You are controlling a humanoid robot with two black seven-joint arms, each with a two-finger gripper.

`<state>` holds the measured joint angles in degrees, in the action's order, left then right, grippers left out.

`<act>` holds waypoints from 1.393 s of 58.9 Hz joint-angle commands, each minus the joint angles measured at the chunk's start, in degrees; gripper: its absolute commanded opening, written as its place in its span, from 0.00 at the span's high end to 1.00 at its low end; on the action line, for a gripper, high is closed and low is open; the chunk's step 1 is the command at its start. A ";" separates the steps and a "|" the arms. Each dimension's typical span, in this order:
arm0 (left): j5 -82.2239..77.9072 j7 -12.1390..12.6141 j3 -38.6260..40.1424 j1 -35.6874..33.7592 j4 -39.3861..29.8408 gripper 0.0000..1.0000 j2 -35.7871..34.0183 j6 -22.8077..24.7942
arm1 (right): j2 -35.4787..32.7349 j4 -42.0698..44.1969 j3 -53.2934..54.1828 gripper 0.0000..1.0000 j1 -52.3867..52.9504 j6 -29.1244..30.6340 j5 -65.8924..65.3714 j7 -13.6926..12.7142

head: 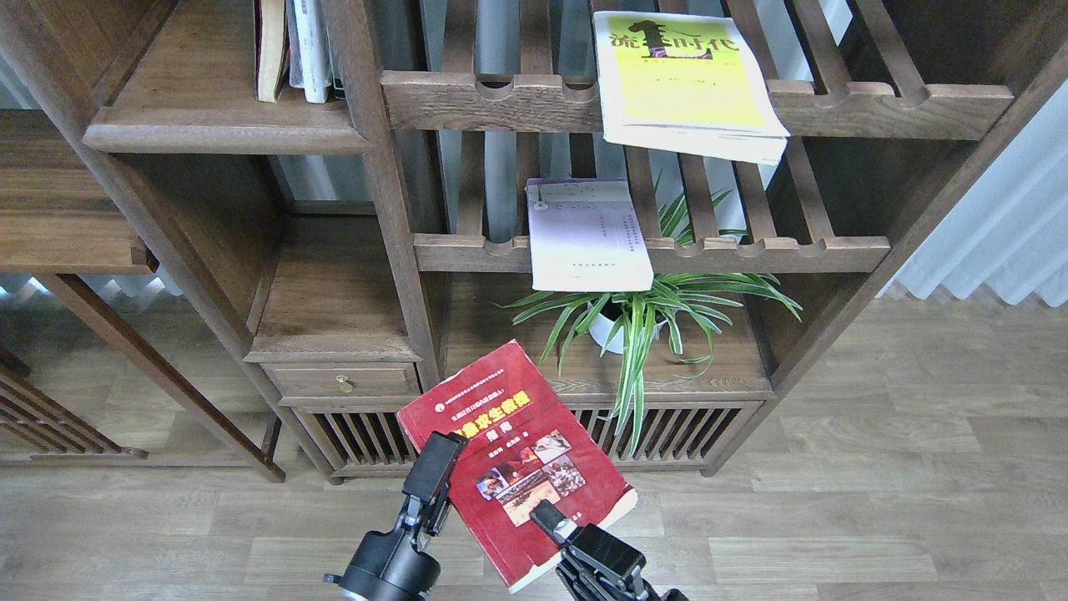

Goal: Organize books on shelf
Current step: 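Lower the red book and grasp its edge with the left gripper, then release the right gripper and carry the red book away with the left gripper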

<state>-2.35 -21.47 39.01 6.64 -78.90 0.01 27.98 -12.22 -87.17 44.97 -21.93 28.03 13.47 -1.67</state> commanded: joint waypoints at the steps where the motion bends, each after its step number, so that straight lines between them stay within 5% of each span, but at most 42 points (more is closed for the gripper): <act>1: -0.11 0.11 0.01 0.04 -0.03 0.88 -0.01 0.02 | 0.01 0.42 0.39 0.96 0.39 -0.03 0.07 0.09; 38: -0.37 0.38 1.07 0.30 0.15 0.89 -2.03 0.02 | 0.62 4.20 2.06 0.90 2.76 -0.03 0.42 0.62; 69: -0.73 1.43 4.32 0.65 0.59 0.94 -3.44 0.02 | -0.17 8.68 2.23 0.11 3.82 -0.03 0.25 0.53; 82: -0.99 3.80 9.15 4.78 0.33 0.94 -3.97 0.02 | 0.01 11.76 4.52 0.05 4.79 -0.03 0.33 0.53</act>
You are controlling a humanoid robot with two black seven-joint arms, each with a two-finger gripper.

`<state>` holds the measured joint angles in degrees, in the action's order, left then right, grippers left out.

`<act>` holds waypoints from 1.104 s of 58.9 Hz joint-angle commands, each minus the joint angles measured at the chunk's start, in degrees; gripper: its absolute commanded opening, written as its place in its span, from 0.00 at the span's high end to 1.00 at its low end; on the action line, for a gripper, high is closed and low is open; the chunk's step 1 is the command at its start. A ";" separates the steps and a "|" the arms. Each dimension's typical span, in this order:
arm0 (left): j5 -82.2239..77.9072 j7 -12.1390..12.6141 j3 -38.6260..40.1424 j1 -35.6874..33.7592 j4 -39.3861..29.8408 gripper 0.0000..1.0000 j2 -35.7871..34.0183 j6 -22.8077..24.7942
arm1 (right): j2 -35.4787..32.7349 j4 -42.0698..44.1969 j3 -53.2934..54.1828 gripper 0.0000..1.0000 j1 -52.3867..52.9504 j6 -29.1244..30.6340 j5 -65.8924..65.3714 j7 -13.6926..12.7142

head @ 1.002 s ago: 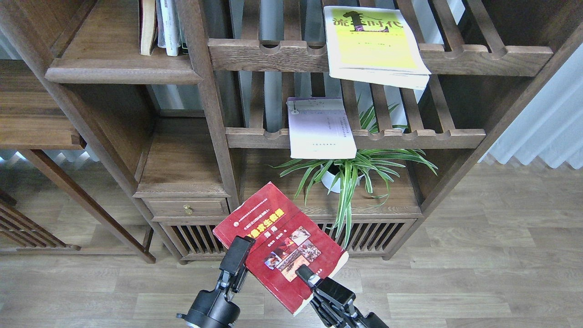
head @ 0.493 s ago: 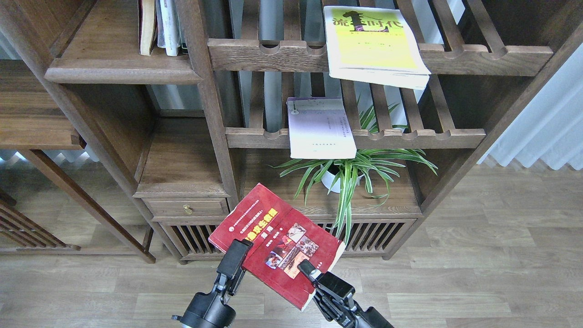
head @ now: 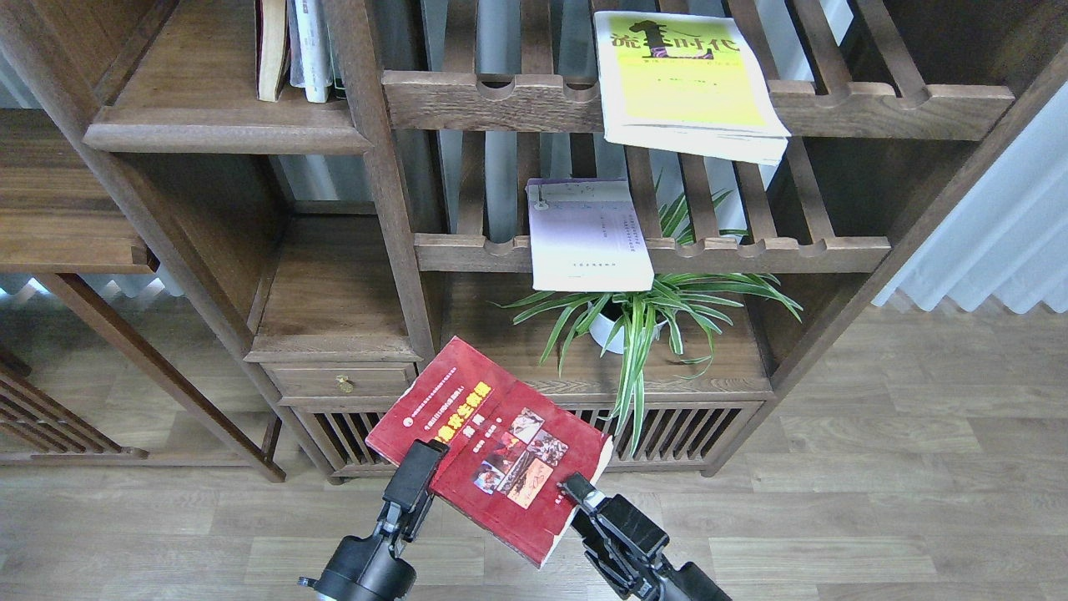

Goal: Organize books on shelf
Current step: 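Release the right gripper and carry the red book away with the left gripper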

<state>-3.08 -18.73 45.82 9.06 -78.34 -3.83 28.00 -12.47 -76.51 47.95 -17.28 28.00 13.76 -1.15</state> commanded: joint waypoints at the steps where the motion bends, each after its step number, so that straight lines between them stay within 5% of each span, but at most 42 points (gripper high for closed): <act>1: -0.78 1.06 2.69 2.97 -0.32 0.94 -0.22 0.00 | 0.42 1.27 1.97 0.05 0.14 0.00 0.04 0.00; 15: -10.10 1.41 5.85 6.84 -0.41 0.94 -2.85 0.00 | 0.51 1.45 2.77 0.05 0.84 0.00 0.04 0.00; 26: -10.54 5.37 12.53 9.92 -0.41 0.94 -4.43 0.00 | 0.69 2.15 2.77 0.05 1.02 0.00 0.04 0.00; 65: -13.35 5.63 26.77 14.05 -0.14 0.94 -6.28 0.00 | 0.87 2.15 2.59 0.05 1.11 0.00 0.04 0.00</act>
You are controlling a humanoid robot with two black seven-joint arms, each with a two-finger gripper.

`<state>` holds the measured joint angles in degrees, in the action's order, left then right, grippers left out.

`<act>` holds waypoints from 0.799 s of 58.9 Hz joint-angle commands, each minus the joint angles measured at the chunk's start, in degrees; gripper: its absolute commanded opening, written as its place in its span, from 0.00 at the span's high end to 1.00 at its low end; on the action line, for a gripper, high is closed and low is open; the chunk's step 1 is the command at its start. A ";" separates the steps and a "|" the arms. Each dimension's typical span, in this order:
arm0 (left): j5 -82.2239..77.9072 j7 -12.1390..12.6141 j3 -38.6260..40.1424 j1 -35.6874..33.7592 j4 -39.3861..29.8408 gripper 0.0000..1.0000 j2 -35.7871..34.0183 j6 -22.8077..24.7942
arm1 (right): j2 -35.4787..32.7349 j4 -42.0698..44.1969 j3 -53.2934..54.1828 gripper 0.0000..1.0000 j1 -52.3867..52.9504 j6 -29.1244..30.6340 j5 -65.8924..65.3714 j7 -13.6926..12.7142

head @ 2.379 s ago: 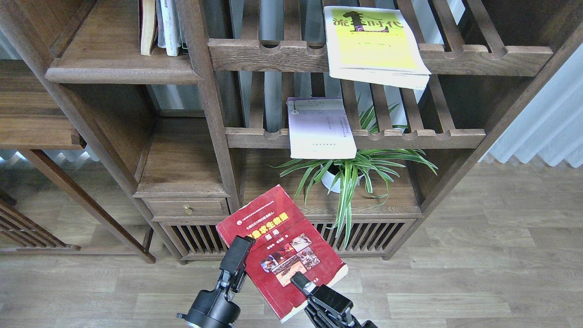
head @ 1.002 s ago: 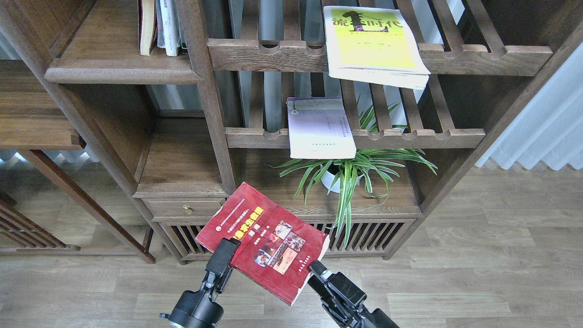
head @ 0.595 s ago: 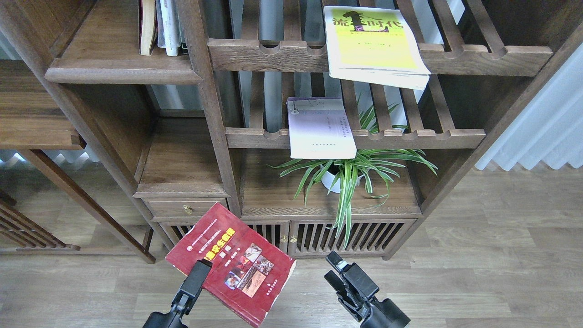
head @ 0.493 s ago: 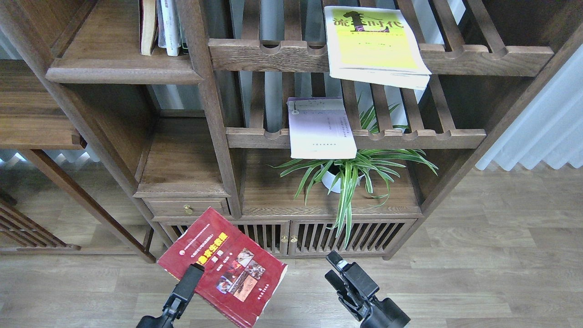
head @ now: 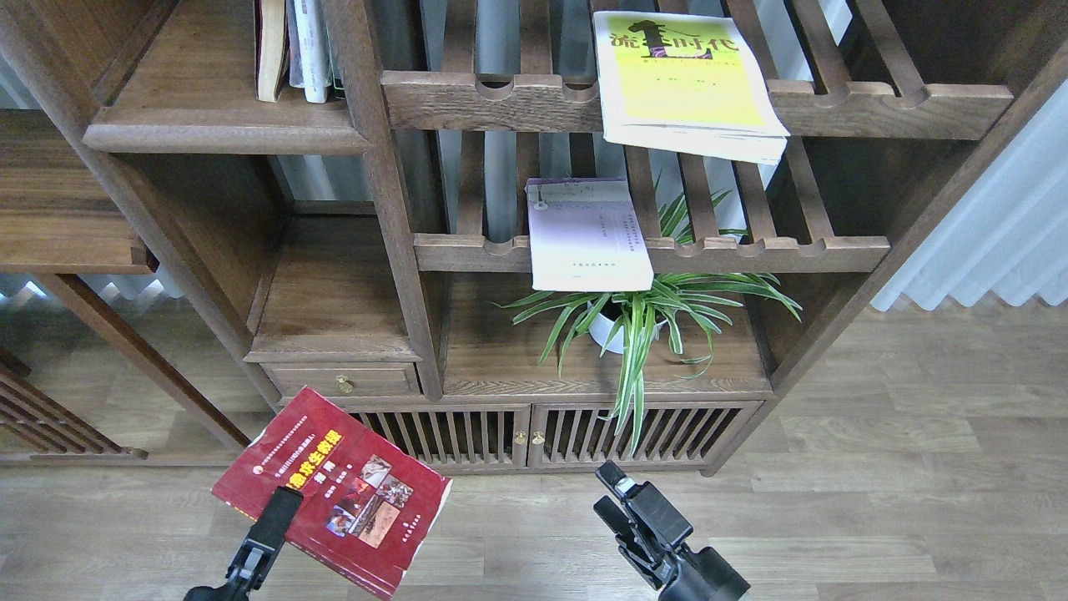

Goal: Organize books on shelf
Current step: 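Release the right gripper and carry the red book away with the left gripper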

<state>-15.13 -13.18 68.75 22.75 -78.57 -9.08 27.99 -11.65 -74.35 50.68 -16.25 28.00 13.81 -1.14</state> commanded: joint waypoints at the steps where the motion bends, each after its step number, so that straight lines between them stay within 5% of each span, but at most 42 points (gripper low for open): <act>1: -1.31 0.09 4.11 0.37 0.08 0.94 -1.29 0.01 | 0.13 0.00 -0.14 0.05 0.17 0.00 -0.01 -0.01; 18: -2.89 4.65 10.43 0.37 0.52 0.94 -4.90 0.01 | 0.66 0.79 -0.40 0.05 1.13 0.00 -0.01 -0.01; 47: -6.23 6.24 20.63 3.79 -0.53 0.94 -9.03 0.01 | 0.93 0.96 -0.49 0.05 1.31 0.00 -0.01 -0.01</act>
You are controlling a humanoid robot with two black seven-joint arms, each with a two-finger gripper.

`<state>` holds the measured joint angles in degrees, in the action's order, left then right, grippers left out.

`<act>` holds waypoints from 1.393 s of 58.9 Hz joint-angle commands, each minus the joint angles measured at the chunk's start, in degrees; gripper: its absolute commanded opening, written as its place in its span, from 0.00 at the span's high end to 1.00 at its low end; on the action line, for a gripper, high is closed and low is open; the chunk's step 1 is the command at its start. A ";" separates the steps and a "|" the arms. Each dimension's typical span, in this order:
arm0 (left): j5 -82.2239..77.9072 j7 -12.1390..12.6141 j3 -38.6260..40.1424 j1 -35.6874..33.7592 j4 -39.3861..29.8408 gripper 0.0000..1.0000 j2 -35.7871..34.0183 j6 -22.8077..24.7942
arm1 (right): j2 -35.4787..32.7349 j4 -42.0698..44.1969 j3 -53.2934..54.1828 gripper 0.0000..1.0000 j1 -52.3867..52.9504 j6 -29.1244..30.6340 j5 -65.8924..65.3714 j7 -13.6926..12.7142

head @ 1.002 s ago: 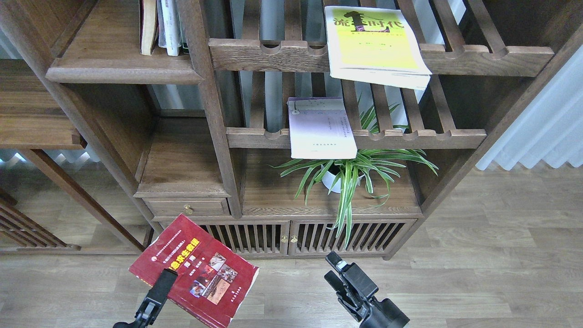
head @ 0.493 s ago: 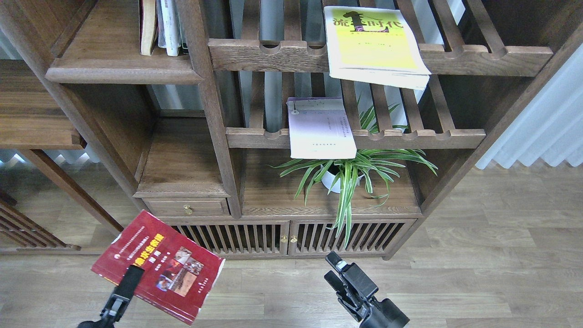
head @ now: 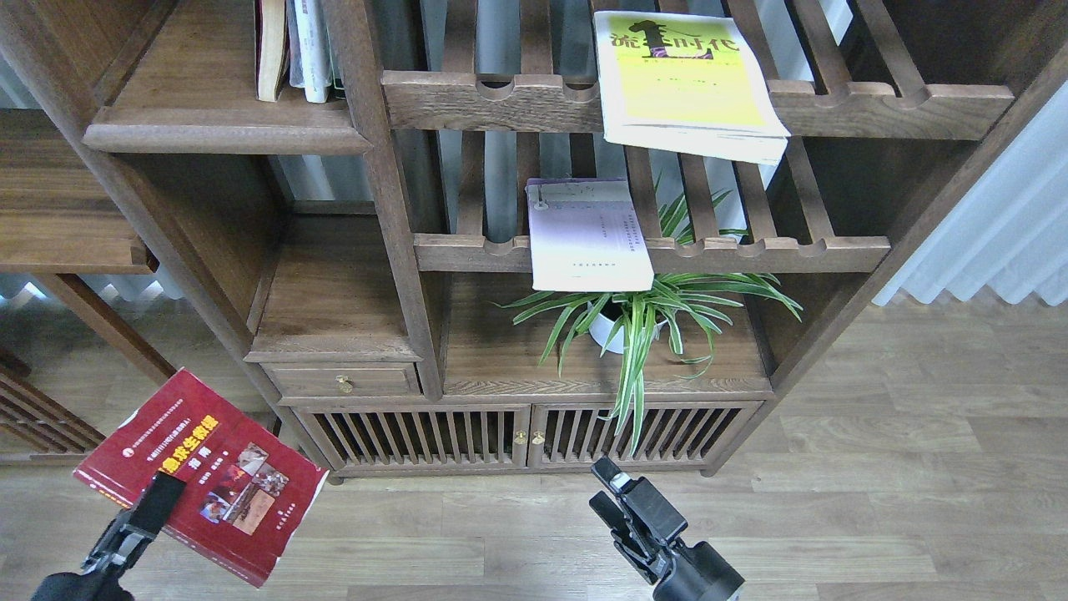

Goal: Organize books on shelf
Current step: 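Release the right gripper and carry the red book away with the left gripper, then raise the red book with the left gripper toward the upper shelf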

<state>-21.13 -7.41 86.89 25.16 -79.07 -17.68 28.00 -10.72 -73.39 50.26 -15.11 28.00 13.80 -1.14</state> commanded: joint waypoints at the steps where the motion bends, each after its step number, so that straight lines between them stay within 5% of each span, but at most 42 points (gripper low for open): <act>1: -0.23 0.55 2.66 1.38 -0.04 0.94 -0.51 0.00 | 0.00 0.01 -0.08 0.05 0.17 0.00 0.00 -0.01; 51: -0.05 0.55 15.85 2.00 -0.04 0.94 -5.87 0.00 | 0.70 0.62 -0.52 0.05 2.28 0.00 -0.09 -0.09; 82: -0.23 2.05 21.83 -3.01 -0.04 0.94 -18.61 0.00 | 1.32 1.94 -0.52 0.05 3.34 0.00 -0.09 -0.09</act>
<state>-21.37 -6.17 108.11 23.49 -79.11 -34.08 28.01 -9.44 -71.50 49.74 -11.87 28.00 13.71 -1.24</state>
